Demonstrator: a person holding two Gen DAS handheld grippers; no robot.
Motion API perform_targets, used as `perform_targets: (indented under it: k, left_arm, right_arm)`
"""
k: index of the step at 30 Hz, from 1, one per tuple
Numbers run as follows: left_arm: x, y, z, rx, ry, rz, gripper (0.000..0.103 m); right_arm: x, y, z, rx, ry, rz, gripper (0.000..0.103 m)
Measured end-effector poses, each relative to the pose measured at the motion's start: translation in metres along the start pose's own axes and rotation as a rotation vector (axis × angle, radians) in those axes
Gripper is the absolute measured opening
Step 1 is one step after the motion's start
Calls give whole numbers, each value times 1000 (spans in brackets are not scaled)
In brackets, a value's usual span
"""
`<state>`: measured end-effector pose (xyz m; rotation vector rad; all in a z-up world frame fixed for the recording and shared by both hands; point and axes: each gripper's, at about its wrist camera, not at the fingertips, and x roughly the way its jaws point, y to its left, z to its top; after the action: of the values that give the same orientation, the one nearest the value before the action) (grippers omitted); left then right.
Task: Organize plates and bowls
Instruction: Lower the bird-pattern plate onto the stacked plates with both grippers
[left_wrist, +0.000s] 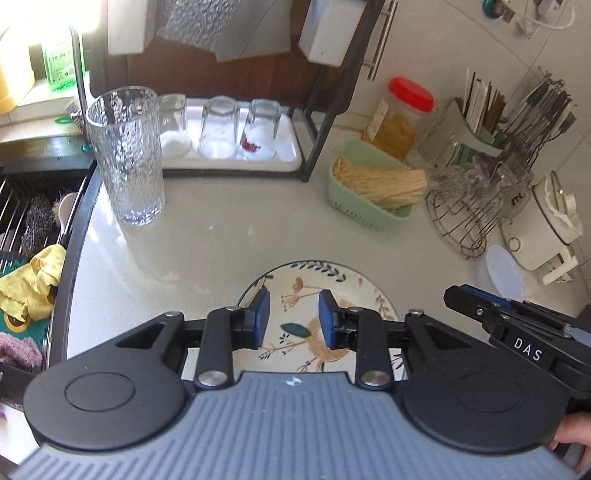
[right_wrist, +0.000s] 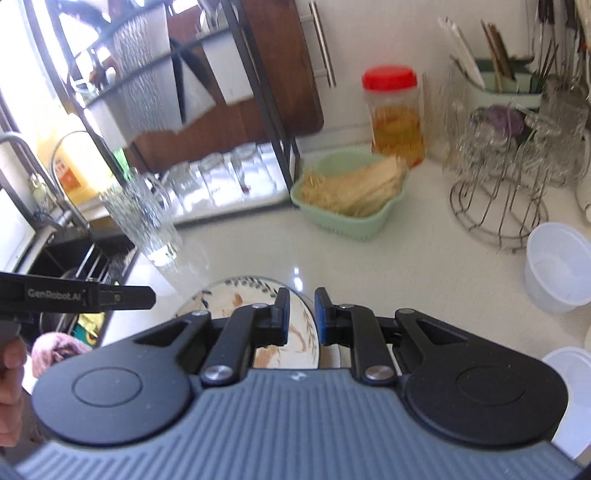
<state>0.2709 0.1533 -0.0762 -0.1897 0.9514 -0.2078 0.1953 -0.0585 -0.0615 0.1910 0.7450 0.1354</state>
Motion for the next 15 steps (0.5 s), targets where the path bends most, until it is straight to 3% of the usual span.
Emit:
perform_targets:
  k: [7,15]
  left_arm:
    - [-19,-7,3,18,-51,-64,33]
    - [-24,-25,-1,77,-72,-85,33]
  right_arm:
    - [-24,8,-2,31,-56,-29,17]
    - [-45,5,-9,36,-103,-61,17]
